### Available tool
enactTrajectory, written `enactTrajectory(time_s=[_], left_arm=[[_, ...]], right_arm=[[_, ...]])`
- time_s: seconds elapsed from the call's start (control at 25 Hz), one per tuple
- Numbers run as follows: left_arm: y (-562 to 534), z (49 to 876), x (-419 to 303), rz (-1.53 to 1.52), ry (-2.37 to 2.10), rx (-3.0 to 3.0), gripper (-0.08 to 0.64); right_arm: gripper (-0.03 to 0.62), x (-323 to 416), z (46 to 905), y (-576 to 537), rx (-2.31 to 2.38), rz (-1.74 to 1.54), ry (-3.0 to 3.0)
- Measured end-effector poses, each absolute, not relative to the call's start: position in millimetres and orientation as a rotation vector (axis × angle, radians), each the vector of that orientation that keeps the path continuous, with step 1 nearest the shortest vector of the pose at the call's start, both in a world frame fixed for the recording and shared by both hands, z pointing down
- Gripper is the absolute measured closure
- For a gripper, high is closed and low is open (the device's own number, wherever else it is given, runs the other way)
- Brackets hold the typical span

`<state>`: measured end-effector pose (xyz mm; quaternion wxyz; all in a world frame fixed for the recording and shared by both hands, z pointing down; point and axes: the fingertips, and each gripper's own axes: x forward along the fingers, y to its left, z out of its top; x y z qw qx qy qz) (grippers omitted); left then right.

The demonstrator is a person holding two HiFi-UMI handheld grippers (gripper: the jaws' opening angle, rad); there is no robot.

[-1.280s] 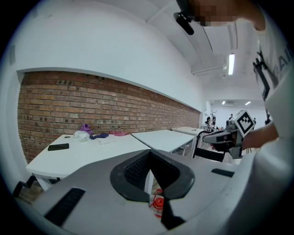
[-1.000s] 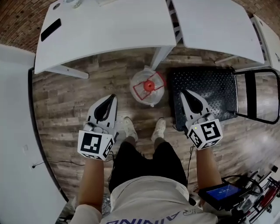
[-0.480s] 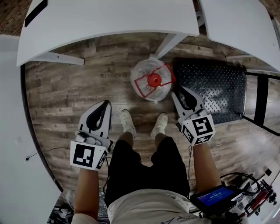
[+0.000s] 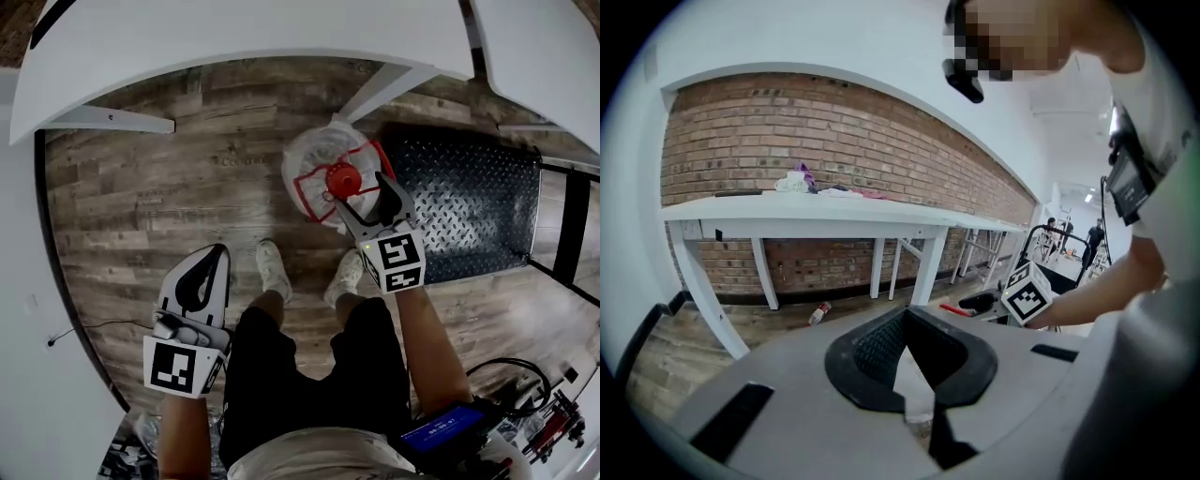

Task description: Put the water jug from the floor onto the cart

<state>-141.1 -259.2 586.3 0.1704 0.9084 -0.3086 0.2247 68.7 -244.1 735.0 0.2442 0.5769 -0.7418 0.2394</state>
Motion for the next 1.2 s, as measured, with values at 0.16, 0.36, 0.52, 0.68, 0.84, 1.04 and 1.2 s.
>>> enactTrajectory(time_s=[0.16, 0.36, 0.52, 0.68, 0.84, 1.04, 1.2], left_arm=[[-262.9, 594.7, -158.0, 0.661, -0.909, 2.563, 0.558], [-260.5, 600.4, -166.3, 0.657, -0.925, 2.541, 0.558], [-260.7, 603.7, -164.6, 0.656, -0.913, 2.542, 0.558], [-260.2, 605.5, -161.0, 0.663, -0.916, 2.544, 0.558], [-254.8, 601.6, -155.6, 0.651, -0.901, 2.537, 0.558], [-256.2, 587.4, -149.7, 0.647, -0.886, 2.558, 0.558], [-259.8, 571.8, -140.8, 0.635, -0.869, 2.593, 0.558]], right_arm=[[0.244, 66.0, 769.0, -248.8, 1.576, 0.675, -1.990], [0.242, 61.2, 798.3, -250.1, 1.555, 0.694, -1.955], [0.242, 63.7, 813.6, -253.0, 1.589, 0.700, -1.913], [0.279, 63.9, 810.7, -257.0, 1.625, 0.659, -1.925], [0.282, 61.0, 809.7, -252.8, 1.612, 0.673, -1.910], [0.284, 48.5, 789.3, -238.6, 1.592, 0.657, -1.913], [0.284, 47.6, 744.2, -226.0, 1.643, 0.677, -1.930]])
